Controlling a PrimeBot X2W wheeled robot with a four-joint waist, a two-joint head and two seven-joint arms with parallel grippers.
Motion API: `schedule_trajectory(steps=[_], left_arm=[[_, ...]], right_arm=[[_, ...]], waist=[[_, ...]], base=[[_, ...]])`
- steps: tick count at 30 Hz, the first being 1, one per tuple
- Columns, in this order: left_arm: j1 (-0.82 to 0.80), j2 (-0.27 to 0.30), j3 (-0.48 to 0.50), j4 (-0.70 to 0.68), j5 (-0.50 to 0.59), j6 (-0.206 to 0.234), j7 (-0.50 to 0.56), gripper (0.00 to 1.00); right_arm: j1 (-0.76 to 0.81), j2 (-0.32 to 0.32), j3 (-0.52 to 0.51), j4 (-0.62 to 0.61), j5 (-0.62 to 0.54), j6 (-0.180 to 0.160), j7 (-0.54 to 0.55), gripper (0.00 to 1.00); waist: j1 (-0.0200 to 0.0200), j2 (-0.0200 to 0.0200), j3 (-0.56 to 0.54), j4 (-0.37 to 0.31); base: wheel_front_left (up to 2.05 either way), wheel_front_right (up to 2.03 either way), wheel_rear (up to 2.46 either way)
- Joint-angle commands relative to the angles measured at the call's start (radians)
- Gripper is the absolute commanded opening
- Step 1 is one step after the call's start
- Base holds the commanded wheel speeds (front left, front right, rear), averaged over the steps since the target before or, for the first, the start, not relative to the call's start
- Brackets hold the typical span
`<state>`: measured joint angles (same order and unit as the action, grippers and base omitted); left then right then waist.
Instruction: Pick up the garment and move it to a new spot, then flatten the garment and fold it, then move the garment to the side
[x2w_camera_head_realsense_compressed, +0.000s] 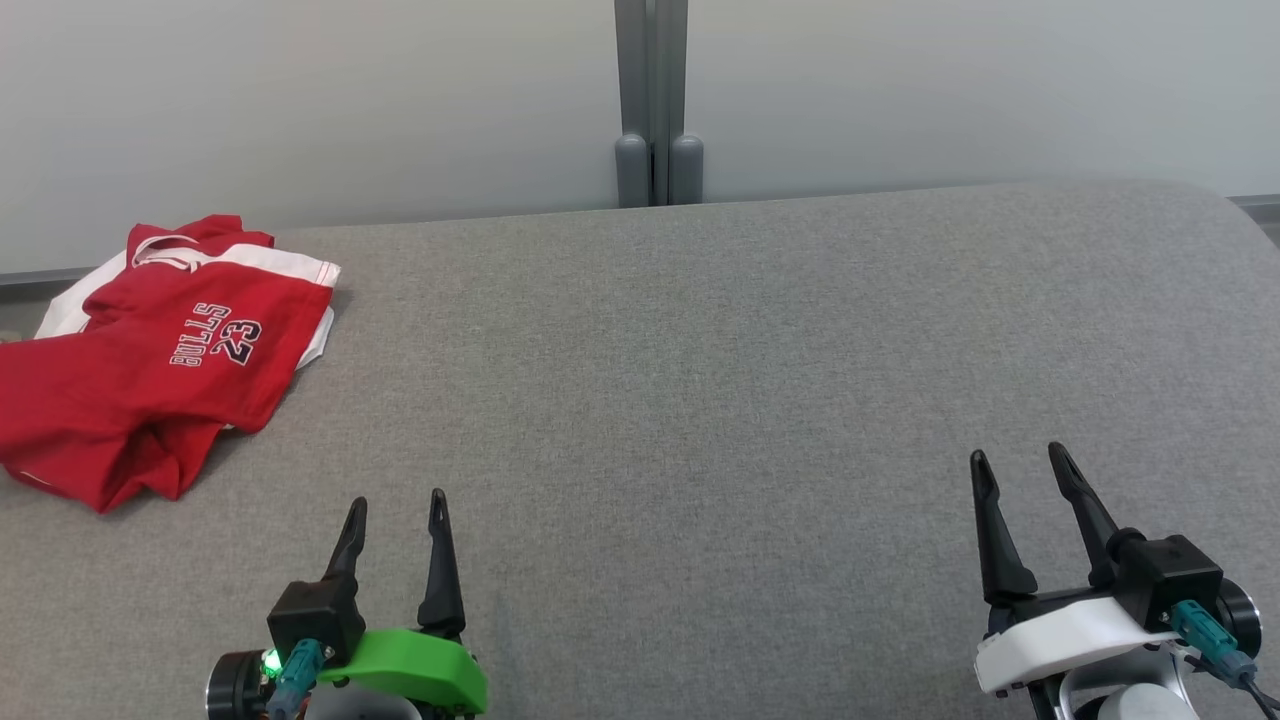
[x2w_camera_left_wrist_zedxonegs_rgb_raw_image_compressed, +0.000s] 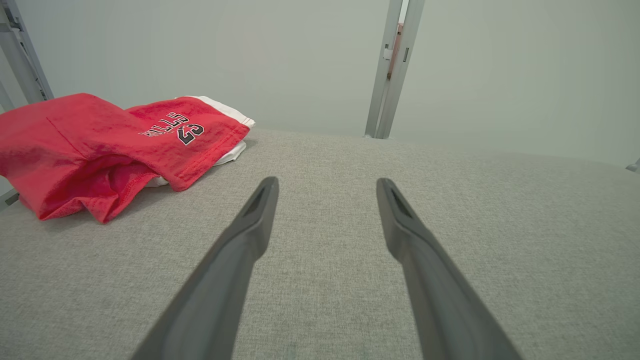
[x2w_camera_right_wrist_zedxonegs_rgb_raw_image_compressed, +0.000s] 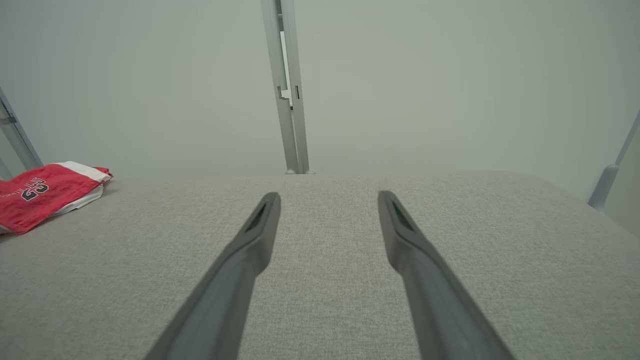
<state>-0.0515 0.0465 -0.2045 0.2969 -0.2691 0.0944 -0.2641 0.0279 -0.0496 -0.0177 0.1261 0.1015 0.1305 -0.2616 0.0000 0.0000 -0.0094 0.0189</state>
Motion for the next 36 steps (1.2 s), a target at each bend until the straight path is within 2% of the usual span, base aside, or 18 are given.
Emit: schedule_trajectory(steps=[1, 16, 21, 25, 36], left_arm=[[0.002, 0.007, 0.001, 0.003, 0.002, 0.004, -0.001, 1.0], [-0.005, 0.007, 0.004, 0.016, -0.009, -0.001, -0.001, 1.0], [-0.017, 0.007, -0.003, 0.017, -0.01, 0.0, -0.001, 1.0], [-0.026, 0.007, -0.001, 0.018, 0.0, 0.0, -0.001, 1.0], [-0.033, 0.006, 0.028, 0.015, 0.02, -0.006, -0.001, 1.0]], right_arm=[[0.006, -0.001, -0.001, 0.002, -0.003, 0.0, -0.005, 1.0], [0.003, -0.001, -0.006, 0.006, 0.004, 0.0, -0.005, 1.0], [0.013, -0.001, -0.015, 0.0, 0.003, 0.0, -0.005, 1.0], [0.015, -0.001, -0.018, -0.004, 0.006, 0.0, -0.005, 1.0], [-0.005, -0.001, -0.005, -0.005, 0.024, 0.0, -0.005, 1.0]], waist=[[0.0, 0.0, 0.0, 0.0], [0.0, 0.0, 0.003, 0.004], [0.0, 0.0, 0.004, 0.041], [0.0, 0.0, 0.006, 0.111], [0.0, 0.0, 0.009, 0.382]], base=[[0.0, 0.0, 0.0], [0.0, 0.0, 0.0], [0.0, 0.0, 0.0], [0.0, 0.0, 0.0], [0.0, 0.0, 0.0]])
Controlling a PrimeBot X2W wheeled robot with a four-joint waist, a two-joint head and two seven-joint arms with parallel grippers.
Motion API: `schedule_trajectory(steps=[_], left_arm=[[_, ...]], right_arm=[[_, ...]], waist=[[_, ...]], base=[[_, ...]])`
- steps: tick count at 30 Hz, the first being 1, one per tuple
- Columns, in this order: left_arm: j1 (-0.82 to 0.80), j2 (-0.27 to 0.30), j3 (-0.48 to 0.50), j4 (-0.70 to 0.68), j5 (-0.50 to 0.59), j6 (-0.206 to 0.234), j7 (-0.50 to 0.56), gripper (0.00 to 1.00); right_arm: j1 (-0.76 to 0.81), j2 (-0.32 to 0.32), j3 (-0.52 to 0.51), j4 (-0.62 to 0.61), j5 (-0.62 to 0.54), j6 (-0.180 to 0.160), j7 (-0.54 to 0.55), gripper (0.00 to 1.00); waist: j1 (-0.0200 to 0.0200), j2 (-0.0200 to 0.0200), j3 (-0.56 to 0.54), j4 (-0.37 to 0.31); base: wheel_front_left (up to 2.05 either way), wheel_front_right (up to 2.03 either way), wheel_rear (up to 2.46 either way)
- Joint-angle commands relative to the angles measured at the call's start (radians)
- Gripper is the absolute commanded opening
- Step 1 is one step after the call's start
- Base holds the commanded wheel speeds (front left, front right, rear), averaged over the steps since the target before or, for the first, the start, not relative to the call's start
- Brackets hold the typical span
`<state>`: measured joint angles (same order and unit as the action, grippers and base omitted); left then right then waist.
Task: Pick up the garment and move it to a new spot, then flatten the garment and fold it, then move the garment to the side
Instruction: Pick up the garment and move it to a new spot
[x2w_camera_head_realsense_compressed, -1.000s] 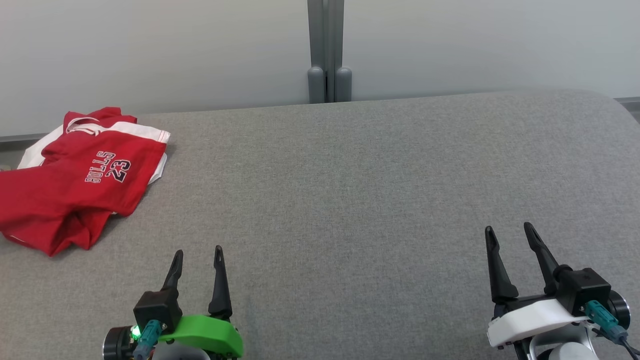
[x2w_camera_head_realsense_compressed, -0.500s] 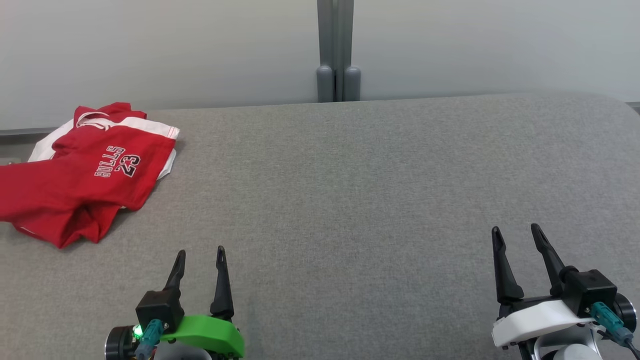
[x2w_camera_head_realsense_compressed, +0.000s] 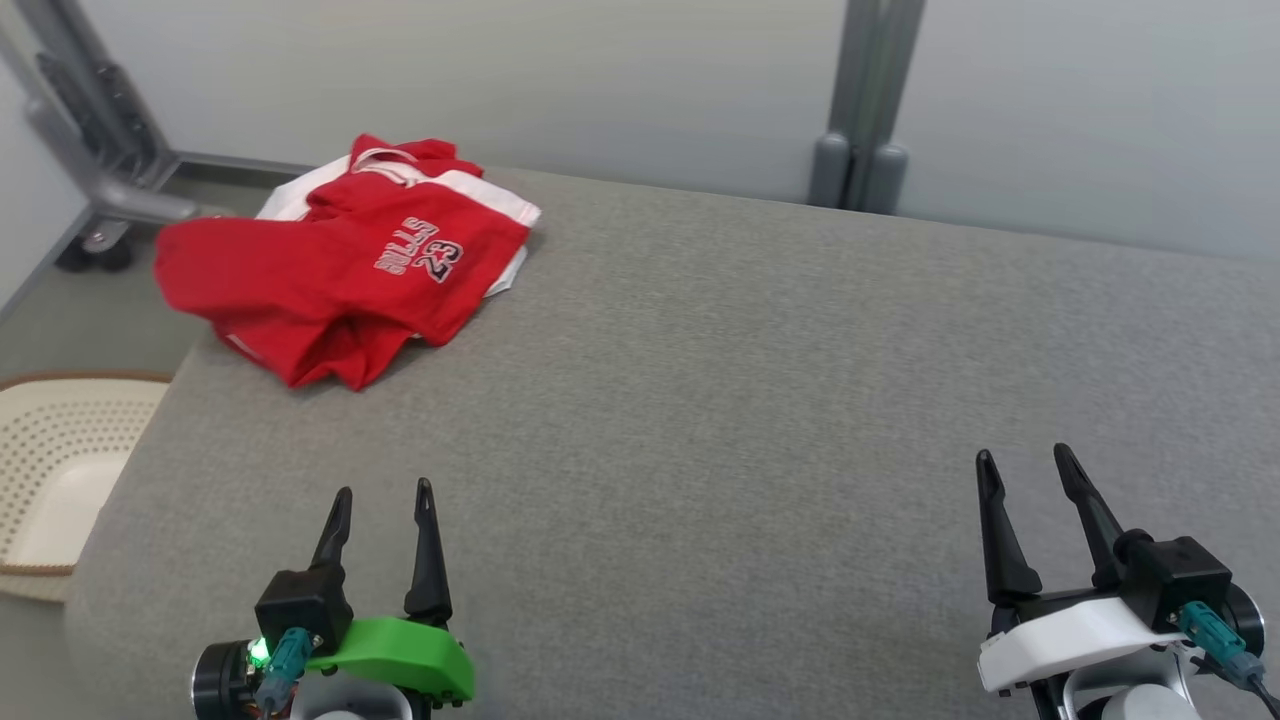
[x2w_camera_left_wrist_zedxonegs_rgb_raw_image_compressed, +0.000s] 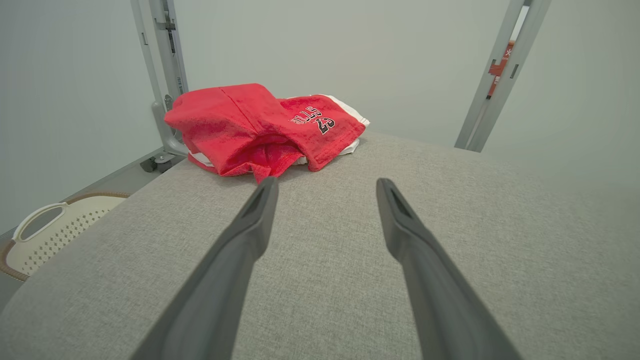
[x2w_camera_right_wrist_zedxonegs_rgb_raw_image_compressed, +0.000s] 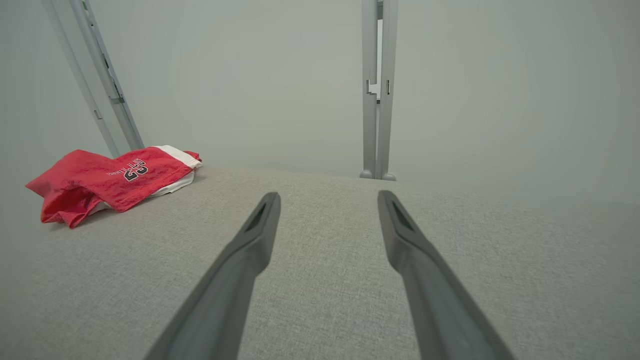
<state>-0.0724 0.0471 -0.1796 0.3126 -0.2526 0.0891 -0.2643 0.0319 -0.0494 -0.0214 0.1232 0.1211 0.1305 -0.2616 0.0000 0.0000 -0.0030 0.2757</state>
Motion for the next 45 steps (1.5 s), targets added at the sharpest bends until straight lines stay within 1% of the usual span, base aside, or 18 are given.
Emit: schedule_trajectory(steps=[1, 5, 6, 11, 17, 21, 24, 29, 33, 38, 42, 45], left_arm=[[-0.013, 0.006, 0.004, 0.001, 0.005, -0.004, 0.0, 1.0], [-0.012, 0.005, 0.013, -0.002, 0.006, -0.007, 0.0, 1.0], [-0.009, 0.005, 0.02, -0.005, 0.005, -0.004, 0.0, 1.0], [0.009, 0.005, 0.044, -0.035, -0.006, 0.01, 0.0, 1.0], [0.022, 0.005, 0.049, -0.048, -0.01, 0.016, 0.0, 1.0], [-0.004, 0.006, 0.049, -0.042, 0.012, -0.003, 0.0, 1.0], [-0.066, 0.03, 0.061, -0.03, 0.045, -0.028, 0.0, 1.0], [-0.254, 0.097, 0.106, -0.018, 0.071, -0.063, 0.0, 1.0], [-0.462, 0.168, 0.127, 0.042, 0.077, -0.102, 0.013, 1.0], [-0.726, 0.245, 0.128, 0.144, 0.071, -0.152, 0.086, 1.0], [-0.871, 0.268, 0.138, 0.255, 0.012, -0.187, 0.179, 1.0], [-0.938, 0.279, 0.128, 0.344, -0.017, -0.2, 0.259, 1.0]], right_arm=[[-0.01, -0.002, -0.002, -0.002, 0.006, 0.0, -0.005, 1.0], [-0.017, -0.002, 0.004, 0.0, 0.008, 0.0, -0.005, 1.0], [-0.022, -0.002, 0.012, 0.001, 0.008, 0.0, -0.005, 1.0], [-0.053, -0.003, 0.047, 0.015, -0.004, 0.0, -0.005, 1.0], [-0.066, -0.003, 0.056, 0.021, -0.009, 0.0, -0.005, 1.0], [-0.043, -0.002, 0.036, 0.014, -0.014, 0.0, -0.005, 1.0], [-0.027, -0.002, 0.014, 0.003, -0.025, 0.0, -0.004, 1.0], [-0.058, -0.003, 0.011, -0.031, -0.068, 0.0, -0.004, 1.0], [-0.096, -0.003, 0.012, -0.052, -0.113, 0.0, -0.004, 1.0], [-0.156, -0.003, 0.021, -0.075, -0.168, 0.0, -0.004, 1.0], [-0.196, -0.003, 0.022, -0.094, -0.195, 0.0, -0.004, 1.0], [-0.21, -0.003, 0.025, -0.116, -0.222, 0.0, -0.004, 1.0]], waist=[[0.0, 0.0, 0.002, 0.153], [0.0, 0.0, 0.003, 0.224], [0.0, 0.0, 0.007, 0.231], [0.0, 0.0, 0.025, 0.244], [0.0, 0.0, 0.031, 0.247], [0.0, 0.0, 0.032, 0.249], [0.0, 0.0, 0.044, 0.251], [0.0, 0.0, 0.133, 0.195], [0.0, 0.0, 0.228, 0.137], [0.0, 0.0, 0.347, 0.062], [0.0, 0.0, 0.426, 0.009], [0.0, 0.0, 0.476, -0.02]], base=[[0.0, 0.0, 0.0], [0.0, 0.0, 0.0], [0.0, 0.0, 0.0], [0.0, 0.0, 0.0], [0.0, 0.0, 0.0], [0.0, 0.0, 0.0], [0.0, 0.0, 0.0], [0.0, 0.0, 0.0], [0.0, 0.0, 0.0], [0.0, 0.0, 0.0], [0.0, 0.0, 0.0], [0.0, 0.0, 0.0]])
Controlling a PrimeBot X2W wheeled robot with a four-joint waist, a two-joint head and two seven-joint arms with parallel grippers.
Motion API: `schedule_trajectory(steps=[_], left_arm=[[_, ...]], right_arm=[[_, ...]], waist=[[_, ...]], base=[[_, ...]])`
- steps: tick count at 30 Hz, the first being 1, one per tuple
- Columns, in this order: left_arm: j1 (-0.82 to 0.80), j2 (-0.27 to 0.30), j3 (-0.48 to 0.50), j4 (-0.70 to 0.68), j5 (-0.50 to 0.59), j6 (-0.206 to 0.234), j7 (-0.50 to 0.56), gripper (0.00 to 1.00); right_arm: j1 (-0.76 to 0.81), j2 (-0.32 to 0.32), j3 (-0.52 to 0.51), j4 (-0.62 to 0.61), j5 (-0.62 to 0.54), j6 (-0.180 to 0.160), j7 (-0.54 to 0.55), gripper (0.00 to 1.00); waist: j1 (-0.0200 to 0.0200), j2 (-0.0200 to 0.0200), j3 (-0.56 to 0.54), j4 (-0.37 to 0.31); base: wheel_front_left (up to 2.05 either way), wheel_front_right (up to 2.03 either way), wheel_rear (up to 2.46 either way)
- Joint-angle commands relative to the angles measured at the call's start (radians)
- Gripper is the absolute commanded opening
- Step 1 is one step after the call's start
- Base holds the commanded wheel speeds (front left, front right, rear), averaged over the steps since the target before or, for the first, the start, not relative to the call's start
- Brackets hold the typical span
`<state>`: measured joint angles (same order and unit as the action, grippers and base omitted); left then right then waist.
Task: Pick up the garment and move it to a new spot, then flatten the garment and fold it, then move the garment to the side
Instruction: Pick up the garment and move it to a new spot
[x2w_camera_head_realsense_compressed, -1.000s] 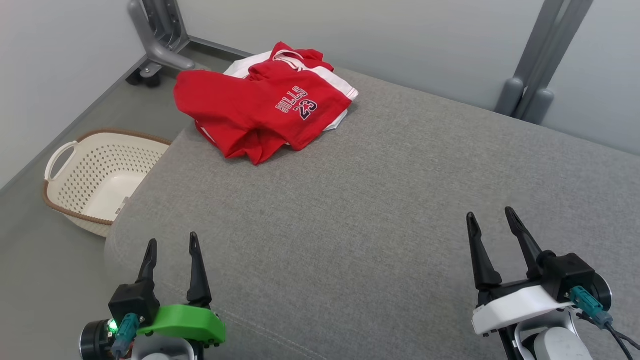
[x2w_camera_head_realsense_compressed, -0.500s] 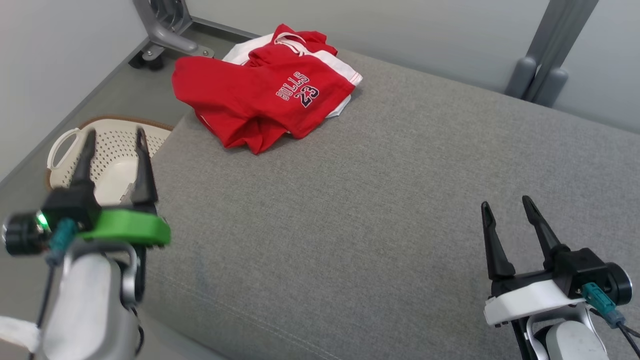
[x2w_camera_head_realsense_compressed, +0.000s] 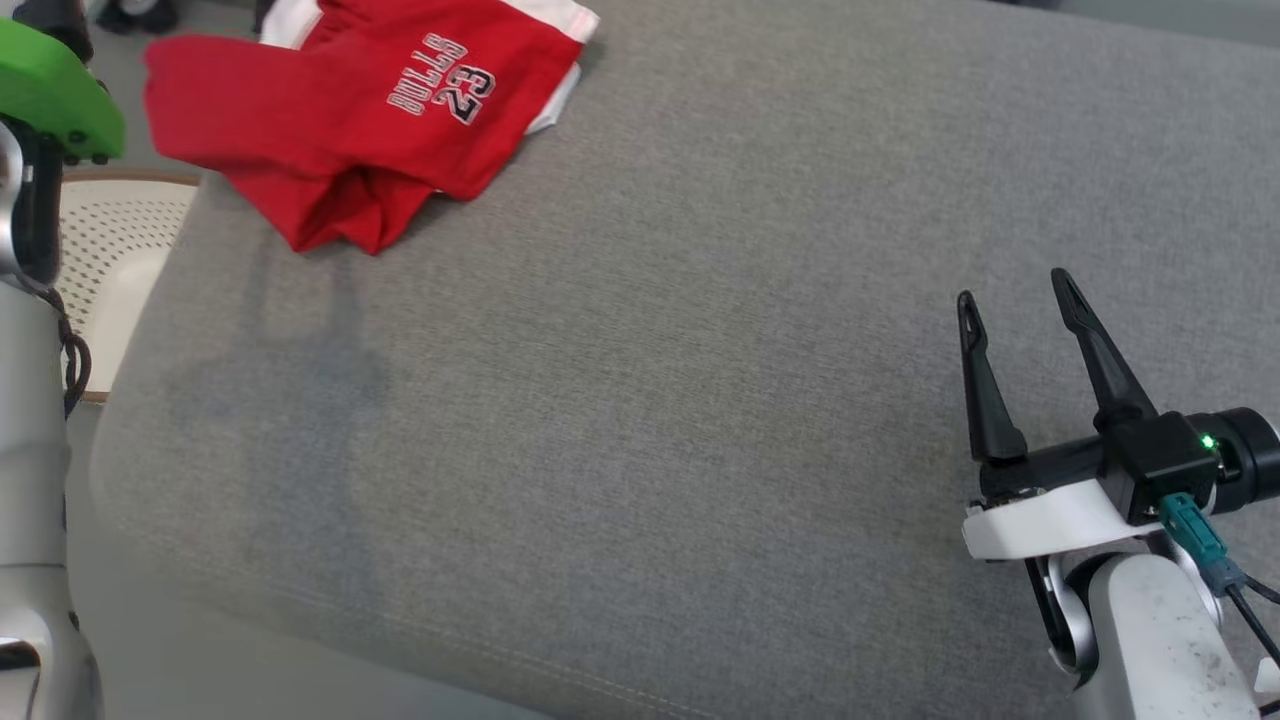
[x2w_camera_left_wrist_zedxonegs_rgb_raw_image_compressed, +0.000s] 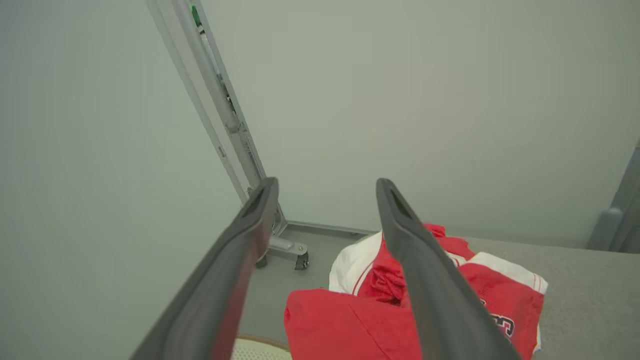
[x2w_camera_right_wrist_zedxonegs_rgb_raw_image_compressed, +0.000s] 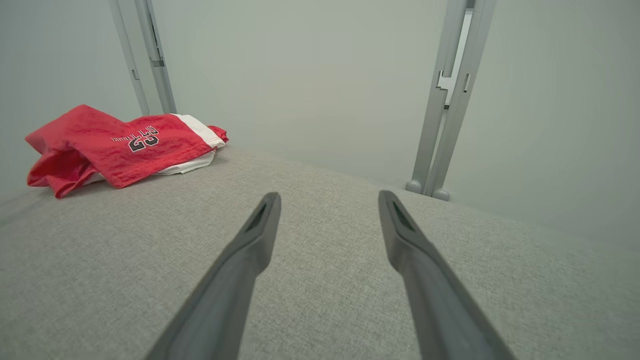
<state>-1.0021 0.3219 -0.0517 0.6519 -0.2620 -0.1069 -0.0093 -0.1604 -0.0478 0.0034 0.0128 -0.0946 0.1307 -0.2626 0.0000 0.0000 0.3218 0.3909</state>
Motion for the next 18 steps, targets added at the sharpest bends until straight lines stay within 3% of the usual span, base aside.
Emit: schedule_trajectory(steps=[1, 8, 18], left_arm=[[-0.028, 0.012, -0.002, 0.038, -0.015, -0.006, 0.03, 1.0], [-0.073, 0.024, 0.025, 0.231, -0.091, -0.014, 0.16, 1.0], [-0.087, 0.009, 0.031, 0.402, -0.134, 0.005, 0.273, 1.0]], right_arm=[[-0.026, -0.003, 0.004, -0.026, -0.014, 0.0, -0.003, 1.0], [-0.018, -0.004, 0.017, -0.129, -0.031, 0.0, -0.003, 1.0], [-0.015, -0.003, 0.018, -0.168, -0.016, 0.0, -0.003, 1.0]], waist=[[0.0, 0.0, 0.171, -0.146], [0.0, 0.0, 0.243, -0.196], [0.0, 0.0, 0.247, -0.199]], base=[[0.0, 0.0, 0.0], [0.0, 0.0, 0.0], [0.0, 0.0, 0.0]])
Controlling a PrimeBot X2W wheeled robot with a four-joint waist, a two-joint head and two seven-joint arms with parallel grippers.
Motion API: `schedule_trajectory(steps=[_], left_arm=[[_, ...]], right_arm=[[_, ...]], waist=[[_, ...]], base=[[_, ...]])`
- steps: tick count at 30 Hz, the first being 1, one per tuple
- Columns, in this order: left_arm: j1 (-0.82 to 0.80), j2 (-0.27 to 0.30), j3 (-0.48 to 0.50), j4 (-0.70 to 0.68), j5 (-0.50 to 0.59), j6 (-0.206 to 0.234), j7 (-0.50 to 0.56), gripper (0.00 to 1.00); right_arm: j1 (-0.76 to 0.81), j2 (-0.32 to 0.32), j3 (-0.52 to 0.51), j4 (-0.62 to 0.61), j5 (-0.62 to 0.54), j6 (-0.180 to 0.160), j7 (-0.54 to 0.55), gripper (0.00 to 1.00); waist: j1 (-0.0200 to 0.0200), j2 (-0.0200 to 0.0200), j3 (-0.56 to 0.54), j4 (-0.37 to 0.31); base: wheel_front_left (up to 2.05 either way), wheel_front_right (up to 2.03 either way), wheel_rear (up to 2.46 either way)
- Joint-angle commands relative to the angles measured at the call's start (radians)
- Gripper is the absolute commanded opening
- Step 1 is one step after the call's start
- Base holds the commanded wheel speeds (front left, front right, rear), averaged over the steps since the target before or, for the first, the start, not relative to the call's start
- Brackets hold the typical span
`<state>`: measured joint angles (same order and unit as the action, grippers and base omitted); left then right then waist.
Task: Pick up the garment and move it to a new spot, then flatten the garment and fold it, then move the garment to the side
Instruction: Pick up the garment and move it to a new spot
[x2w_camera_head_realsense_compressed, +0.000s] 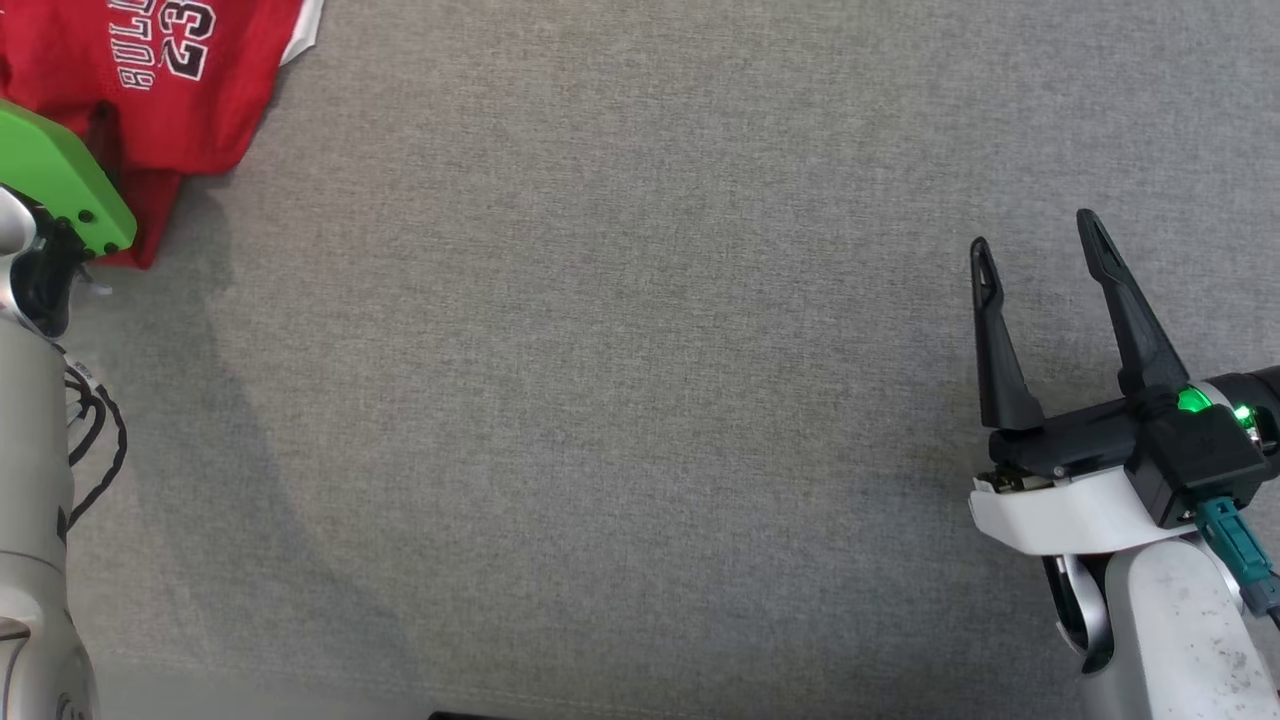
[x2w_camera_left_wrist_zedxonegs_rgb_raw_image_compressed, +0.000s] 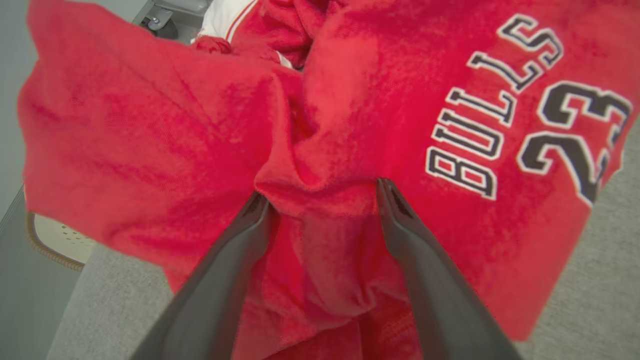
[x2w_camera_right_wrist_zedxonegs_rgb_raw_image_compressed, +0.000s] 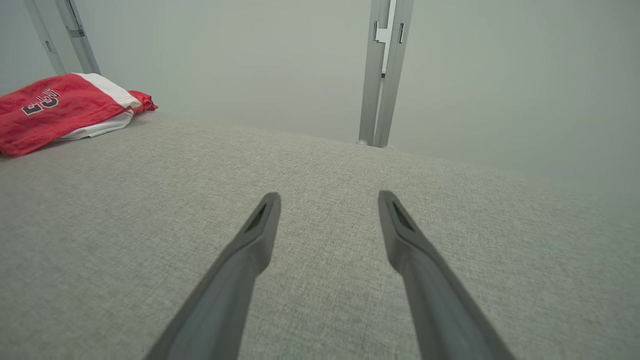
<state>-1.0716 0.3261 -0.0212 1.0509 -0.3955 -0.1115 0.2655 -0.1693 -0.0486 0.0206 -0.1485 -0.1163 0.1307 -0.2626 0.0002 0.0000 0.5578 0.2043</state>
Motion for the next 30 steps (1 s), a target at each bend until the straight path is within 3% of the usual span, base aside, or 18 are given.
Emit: schedule_trajectory(steps=[1, 2, 4, 17, 30], left_arm=[[-0.019, 0.009, -0.002, 0.011, 0.006, 0.017, -0.004, 1.0], [-0.018, 0.01, -0.007, 0.018, 0.011, 0.018, -0.003, 0.46], [-0.021, 0.007, -0.012, 0.029, 0.009, 0.016, -0.007, 0.0], [-0.03, 0.05, -0.051, 0.052, 0.037, 0.014, -0.103, 0.0], [-0.084, 0.109, -0.17, -0.039, 0.113, -0.013, -0.193, 0.0]], right_arm=[[-0.008, -0.003, 0.001, -0.006, 0.008, 0.0, -0.003, 1.0], [-0.009, -0.003, 0.002, -0.006, 0.011, 0.0, -0.003, 1.0], [-0.012, -0.003, 0.002, -0.005, 0.012, 0.0, -0.003, 1.0], [-0.013, -0.003, -0.001, 0.015, 0.046, 0.0, -0.003, 1.0], [0.034, -0.003, -0.009, 0.066, 0.137, 0.0, -0.003, 1.0]], waist=[[-0.0002, 0.0, 0.01, -0.012], [-0.0002, 0.0, 0.008, -0.011], [-0.0002, 0.0, 0.004, -0.01], [-0.0002, 0.0, -0.08, -0.006], [-0.0002, 0.0, -0.304, -0.02]], base=[[0.0, 0.0, 0.0], [0.0, 0.0, 0.0], [0.0, 0.0, 0.0], [0.0, 0.0, 0.0], [0.0, 0.0, 0.0]])
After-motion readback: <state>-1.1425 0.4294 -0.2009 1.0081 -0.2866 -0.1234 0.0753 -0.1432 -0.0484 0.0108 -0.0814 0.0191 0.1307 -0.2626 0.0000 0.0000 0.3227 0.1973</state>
